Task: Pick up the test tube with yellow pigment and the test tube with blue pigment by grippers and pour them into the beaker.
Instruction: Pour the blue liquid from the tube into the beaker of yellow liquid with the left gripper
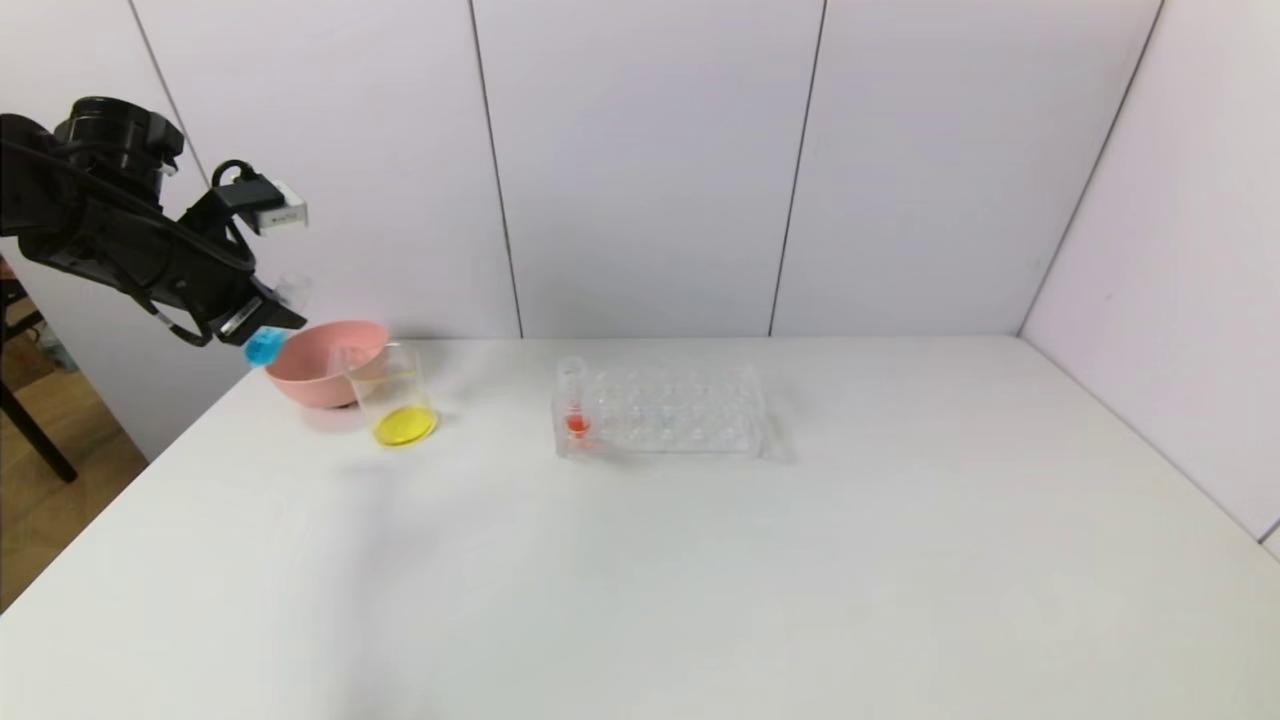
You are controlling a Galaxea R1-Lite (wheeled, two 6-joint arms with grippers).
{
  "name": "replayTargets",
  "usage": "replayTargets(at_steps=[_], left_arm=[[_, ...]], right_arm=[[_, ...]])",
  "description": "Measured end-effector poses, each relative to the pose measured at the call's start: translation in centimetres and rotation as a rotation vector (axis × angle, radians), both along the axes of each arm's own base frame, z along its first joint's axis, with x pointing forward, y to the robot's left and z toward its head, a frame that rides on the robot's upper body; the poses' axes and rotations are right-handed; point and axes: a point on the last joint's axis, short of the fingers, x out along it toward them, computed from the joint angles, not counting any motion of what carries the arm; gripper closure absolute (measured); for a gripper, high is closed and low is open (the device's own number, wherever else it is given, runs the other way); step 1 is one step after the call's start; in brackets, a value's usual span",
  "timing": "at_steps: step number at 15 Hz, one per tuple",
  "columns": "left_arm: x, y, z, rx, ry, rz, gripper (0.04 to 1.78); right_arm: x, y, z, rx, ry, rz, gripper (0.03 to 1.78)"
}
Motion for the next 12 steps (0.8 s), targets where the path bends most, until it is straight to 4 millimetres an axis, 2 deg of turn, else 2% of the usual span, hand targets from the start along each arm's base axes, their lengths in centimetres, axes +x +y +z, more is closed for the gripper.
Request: replayTargets(at_steps=[5,12], left_arm=[[1.4,-0.4,-1.1,0.048,0.043,-0.067,1.36],[1.4,-0.3,-1.8,0.097,0.096,-0.075,1.36]], right_arm=[[0.0,0.0,0.0,0.000,0.000,0.000,0.10],[0.0,0.0,0.0,0.000,0.000,0.000,0.10]])
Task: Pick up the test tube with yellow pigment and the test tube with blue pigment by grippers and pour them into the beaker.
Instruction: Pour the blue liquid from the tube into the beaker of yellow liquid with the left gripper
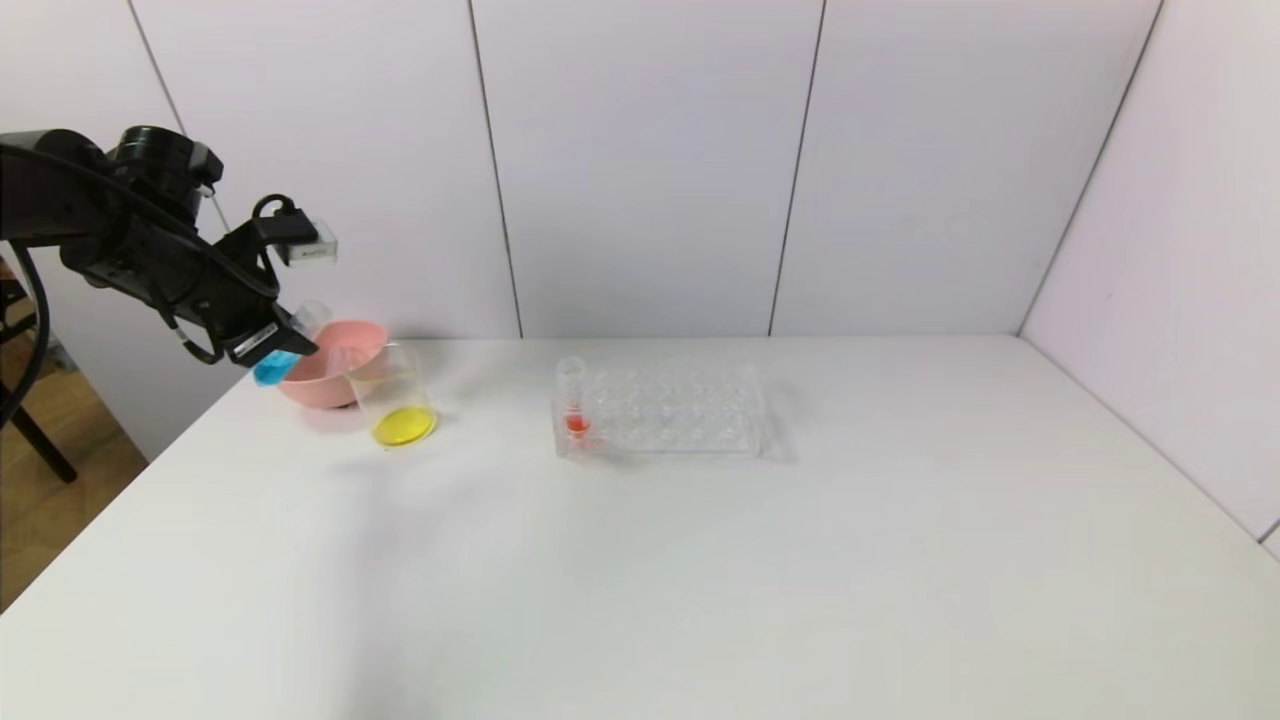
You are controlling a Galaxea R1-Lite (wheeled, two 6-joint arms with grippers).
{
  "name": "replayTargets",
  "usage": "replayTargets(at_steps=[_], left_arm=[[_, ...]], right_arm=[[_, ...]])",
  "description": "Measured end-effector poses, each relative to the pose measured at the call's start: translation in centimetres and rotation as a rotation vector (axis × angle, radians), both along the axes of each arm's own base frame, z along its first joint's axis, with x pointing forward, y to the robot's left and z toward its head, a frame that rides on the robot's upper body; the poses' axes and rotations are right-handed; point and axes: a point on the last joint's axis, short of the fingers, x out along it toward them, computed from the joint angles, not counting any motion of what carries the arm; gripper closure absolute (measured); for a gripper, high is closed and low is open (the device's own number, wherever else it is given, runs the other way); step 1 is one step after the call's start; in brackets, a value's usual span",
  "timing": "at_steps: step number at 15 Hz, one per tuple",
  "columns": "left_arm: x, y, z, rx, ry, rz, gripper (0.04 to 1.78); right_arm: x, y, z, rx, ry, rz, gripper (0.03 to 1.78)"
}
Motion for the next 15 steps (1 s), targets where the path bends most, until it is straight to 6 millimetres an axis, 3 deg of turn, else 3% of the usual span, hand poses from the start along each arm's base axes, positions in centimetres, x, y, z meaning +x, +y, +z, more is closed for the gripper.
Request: replayTargets(at_steps=[15], left_arm=[[-0.37,-0.40,-0.08,0.176,0.052,-0.063,1.36]], right_arm=[[0.00,0.00,0.00,0.000,0.000,0.000,0.10]])
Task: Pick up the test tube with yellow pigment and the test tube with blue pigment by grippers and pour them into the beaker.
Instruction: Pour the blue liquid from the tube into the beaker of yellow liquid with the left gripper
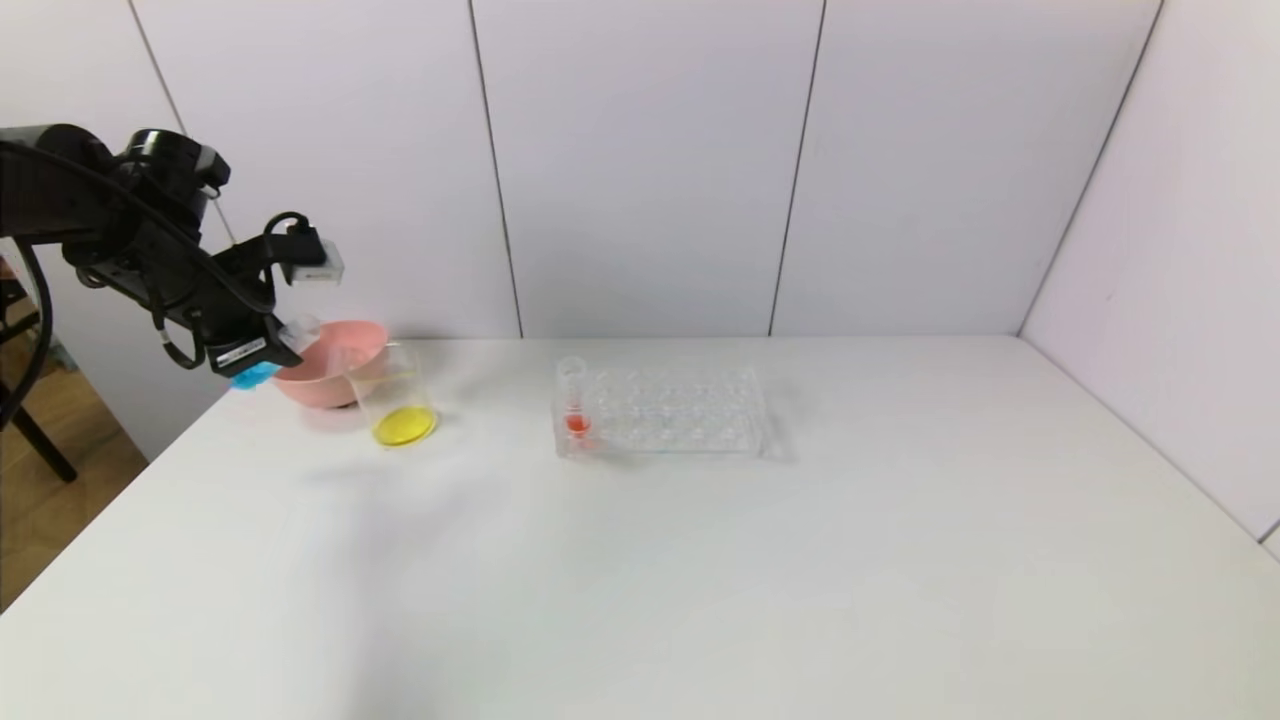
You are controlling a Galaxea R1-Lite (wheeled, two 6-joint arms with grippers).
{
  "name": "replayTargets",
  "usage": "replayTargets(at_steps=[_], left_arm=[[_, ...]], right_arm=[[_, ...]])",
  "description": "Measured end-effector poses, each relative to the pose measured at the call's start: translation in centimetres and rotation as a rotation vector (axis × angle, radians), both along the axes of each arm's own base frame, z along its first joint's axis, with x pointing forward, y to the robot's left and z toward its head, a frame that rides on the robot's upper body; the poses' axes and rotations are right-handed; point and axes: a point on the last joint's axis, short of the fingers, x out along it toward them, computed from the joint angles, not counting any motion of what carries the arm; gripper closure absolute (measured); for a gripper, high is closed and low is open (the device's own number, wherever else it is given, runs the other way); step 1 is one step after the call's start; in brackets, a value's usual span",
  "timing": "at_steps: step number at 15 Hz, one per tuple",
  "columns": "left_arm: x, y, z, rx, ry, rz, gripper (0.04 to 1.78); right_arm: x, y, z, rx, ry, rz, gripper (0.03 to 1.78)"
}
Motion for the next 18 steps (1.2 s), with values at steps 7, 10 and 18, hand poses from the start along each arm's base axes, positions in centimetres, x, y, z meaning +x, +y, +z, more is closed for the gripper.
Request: replayTargets(at_steps=[7,10,18], left_arm=[[0.8,-0.6,-0.5,0.047,-0.004,0.016,1.36],[1.0,-1.0,-0.7,0.071,0.001,0.022,1.36],[1.5,-1.7,-1.3,0.197,0.024,0.038,1.36]], right_arm=[[0.0,0.0,0.0,0.000,0.000,0.000,0.10],[0.0,0.0,0.0,0.000,0.000,0.000,0.10],[0.0,0.0,0.0,0.000,0.000,0.000,0.10]])
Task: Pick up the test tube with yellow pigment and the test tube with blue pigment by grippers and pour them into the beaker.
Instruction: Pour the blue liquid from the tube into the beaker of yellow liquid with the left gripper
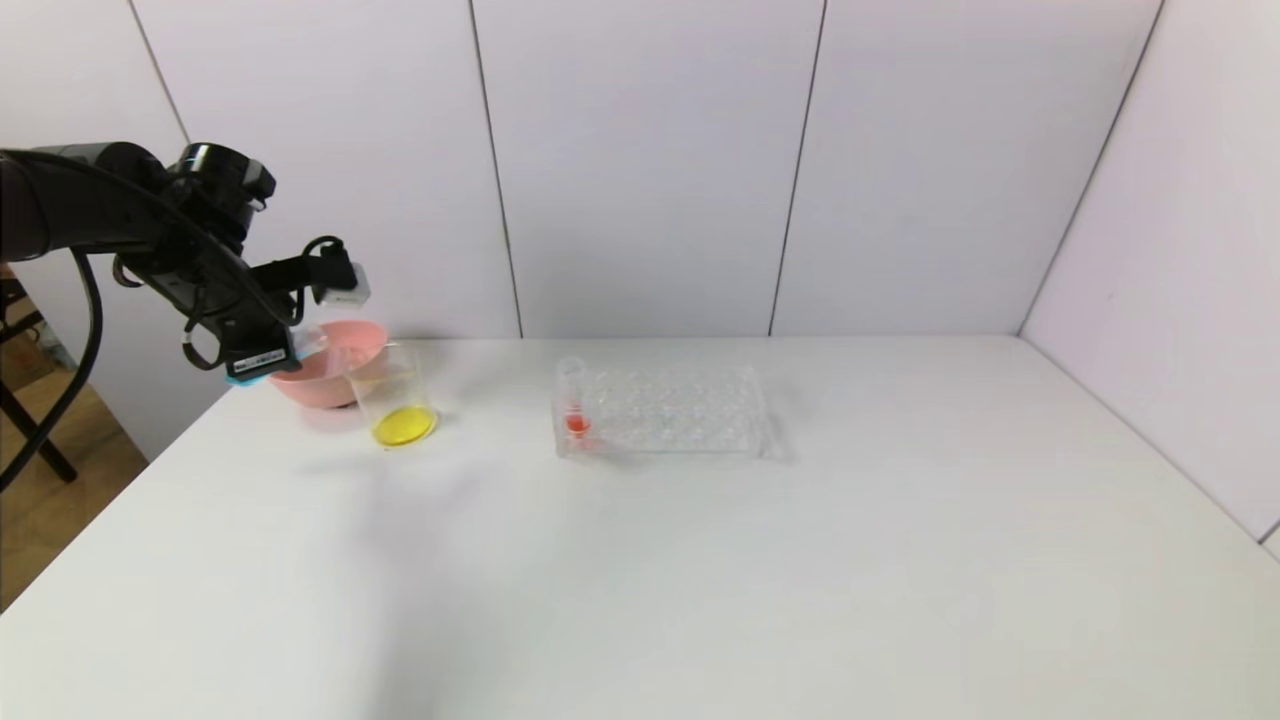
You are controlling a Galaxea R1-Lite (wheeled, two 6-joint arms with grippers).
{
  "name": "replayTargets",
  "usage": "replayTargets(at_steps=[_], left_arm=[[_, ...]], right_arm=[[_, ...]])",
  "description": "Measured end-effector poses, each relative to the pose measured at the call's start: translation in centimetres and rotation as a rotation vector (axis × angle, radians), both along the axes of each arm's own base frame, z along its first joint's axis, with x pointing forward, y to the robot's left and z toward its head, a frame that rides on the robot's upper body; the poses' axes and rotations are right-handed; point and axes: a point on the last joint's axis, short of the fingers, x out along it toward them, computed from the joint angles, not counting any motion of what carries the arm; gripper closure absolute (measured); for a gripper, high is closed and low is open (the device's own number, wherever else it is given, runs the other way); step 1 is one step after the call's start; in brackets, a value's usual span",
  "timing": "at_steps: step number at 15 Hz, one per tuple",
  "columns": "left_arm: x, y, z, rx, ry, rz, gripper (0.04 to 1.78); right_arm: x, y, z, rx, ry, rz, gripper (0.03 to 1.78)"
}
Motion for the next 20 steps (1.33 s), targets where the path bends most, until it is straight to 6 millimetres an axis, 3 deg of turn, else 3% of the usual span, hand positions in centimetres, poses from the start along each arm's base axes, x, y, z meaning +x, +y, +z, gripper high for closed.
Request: replayTargets(at_steps=[20], left_arm=[[0.6,-2.0,-0.3,0.090,-0.009,-0.013,1.36]], right_arm=[[0.0,0.0,0.0,0.000,0.000,0.000,0.10]])
